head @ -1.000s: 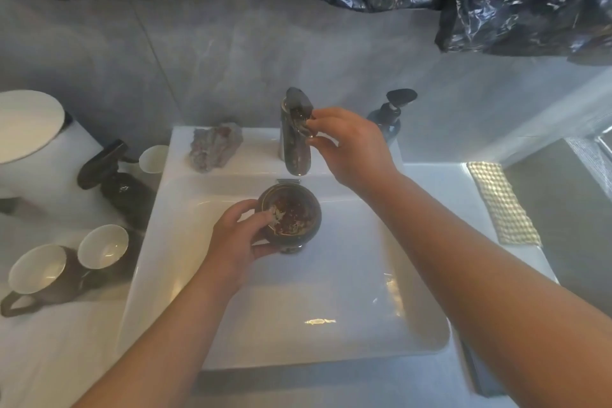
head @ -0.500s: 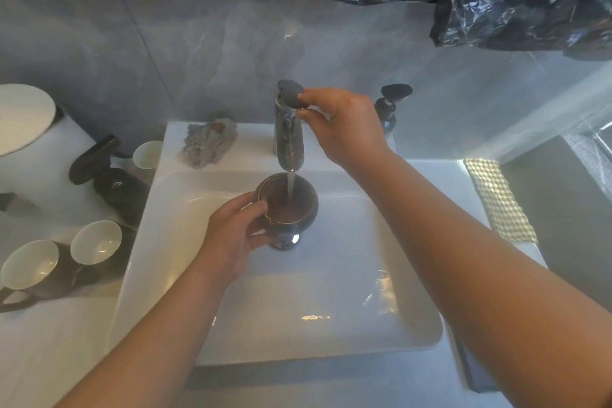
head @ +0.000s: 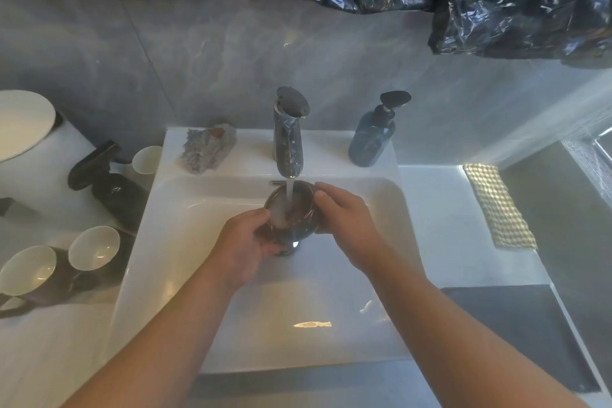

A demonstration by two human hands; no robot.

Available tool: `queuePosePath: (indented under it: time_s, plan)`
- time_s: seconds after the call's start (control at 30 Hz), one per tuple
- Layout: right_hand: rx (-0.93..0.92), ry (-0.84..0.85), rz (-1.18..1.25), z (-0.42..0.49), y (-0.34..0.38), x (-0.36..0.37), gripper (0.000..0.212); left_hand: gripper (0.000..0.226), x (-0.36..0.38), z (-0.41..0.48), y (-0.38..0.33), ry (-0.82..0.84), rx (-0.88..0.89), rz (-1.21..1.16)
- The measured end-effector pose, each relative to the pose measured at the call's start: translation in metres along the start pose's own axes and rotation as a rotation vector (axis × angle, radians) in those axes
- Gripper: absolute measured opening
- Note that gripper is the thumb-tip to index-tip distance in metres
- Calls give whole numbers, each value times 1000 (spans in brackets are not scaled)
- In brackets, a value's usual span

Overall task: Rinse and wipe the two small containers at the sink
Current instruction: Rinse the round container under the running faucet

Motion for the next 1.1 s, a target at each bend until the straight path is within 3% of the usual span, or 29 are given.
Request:
queuePosePath:
  time_s: [0.13, 0.33, 0.53, 0.63, 0.87, 1.1]
  plan:
    - [1, -56, -69, 5, 0, -3, 37, 32, -4, 4, 9, -42, -80, -20]
    - [13, -101, -70, 8, -1, -5, 34, 32, -3, 1, 9, -62, -102, -8]
    - [90, -62, -15, 12, -13, 3, 29, 26, -5, 0, -5, -61, 6, -79]
    - [156, -25, 94, 16, -25, 12, 33, 7, -11, -1, -14, -83, 65, -68]
    - [261, 57, 361, 22, -41, 32, 33, 32, -11, -3, -32, -122, 219, 168]
    - [363, -32, 417, 23, -50, 19, 32, 31, -4, 11, -26, -41, 198, 160]
Point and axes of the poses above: each hand's wrist, its own z-axis towards the middle knuckle, its own x-axis out of the palm, y = z × x, the point moved 9 cm from there along z, towards the middle knuckle, and after that the axes turned 8 degrees about -z, right-handed, at the moved point
